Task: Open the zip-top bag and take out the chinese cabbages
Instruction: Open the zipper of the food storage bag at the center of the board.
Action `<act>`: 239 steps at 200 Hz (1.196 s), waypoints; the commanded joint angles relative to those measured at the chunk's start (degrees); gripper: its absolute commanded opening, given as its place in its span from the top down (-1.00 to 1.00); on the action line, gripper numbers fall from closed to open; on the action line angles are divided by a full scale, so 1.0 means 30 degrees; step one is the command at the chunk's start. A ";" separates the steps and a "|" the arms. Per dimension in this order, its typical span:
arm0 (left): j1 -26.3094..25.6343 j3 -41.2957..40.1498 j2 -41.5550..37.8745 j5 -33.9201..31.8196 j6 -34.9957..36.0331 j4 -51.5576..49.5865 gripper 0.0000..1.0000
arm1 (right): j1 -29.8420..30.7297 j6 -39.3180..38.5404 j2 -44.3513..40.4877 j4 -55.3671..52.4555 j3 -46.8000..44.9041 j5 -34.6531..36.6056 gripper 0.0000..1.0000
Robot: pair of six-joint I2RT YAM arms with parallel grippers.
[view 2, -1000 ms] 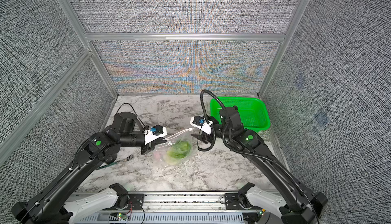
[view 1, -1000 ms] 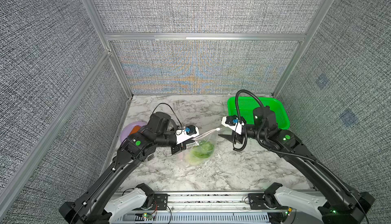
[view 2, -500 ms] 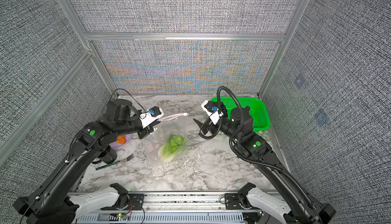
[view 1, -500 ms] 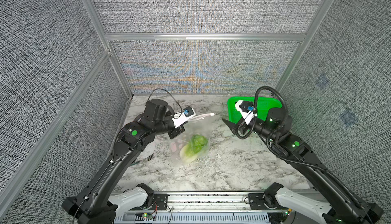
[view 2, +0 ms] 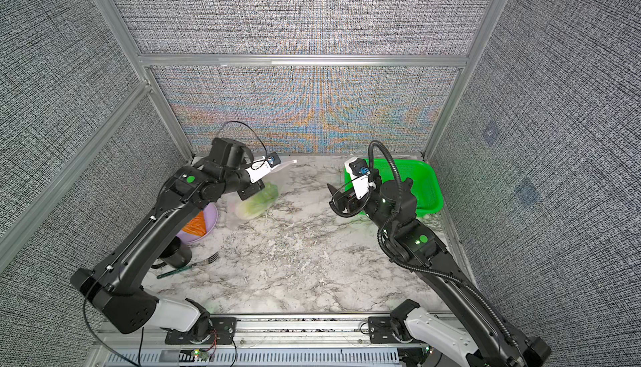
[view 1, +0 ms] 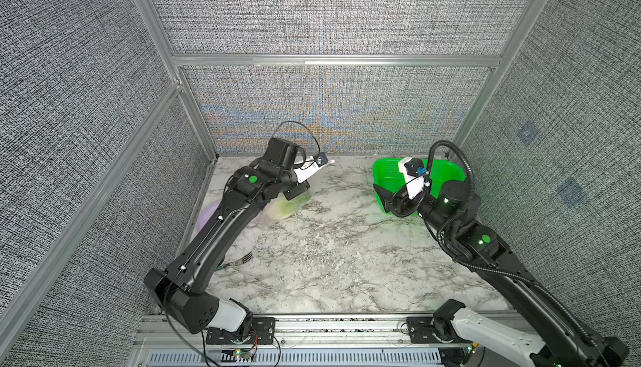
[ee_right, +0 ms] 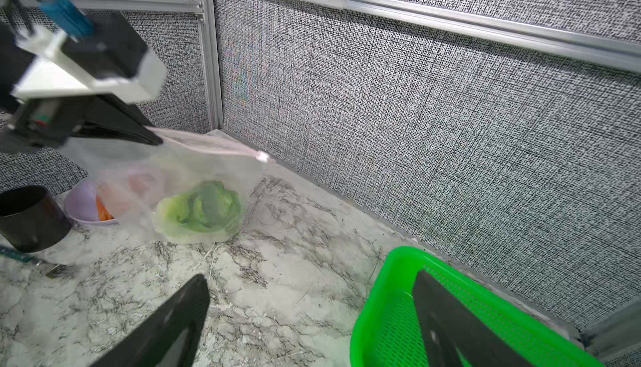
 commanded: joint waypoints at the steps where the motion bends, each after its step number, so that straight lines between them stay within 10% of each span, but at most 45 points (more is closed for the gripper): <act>1: -0.0504 -0.0447 0.0849 -0.0238 -0.0995 -0.0282 1.00 | -0.0052 0.0416 -0.0645 0.0360 -0.0433 0.0519 -0.85; 76: -0.0910 -0.2758 0.2209 0.6462 -0.5837 -0.0929 1.00 | -0.0083 0.1664 -0.2092 -0.1875 -0.1122 0.0524 -0.82; 117: -0.1104 -0.5631 0.0174 0.9086 -0.6433 0.0816 -0.18 | -0.0085 0.2740 -0.1295 -0.3920 -0.0671 -0.0990 -0.82; 129: -0.1104 -0.6001 -0.0684 0.9355 -0.6517 0.1326 -0.99 | -0.0086 0.3338 -0.1039 -0.4305 -0.0759 -0.1214 -0.82; 239: -0.1017 -1.1290 -0.7736 0.3507 -0.8442 0.9877 -0.99 | -0.0136 0.8093 -0.0942 -0.6320 -0.3171 -0.4374 -0.55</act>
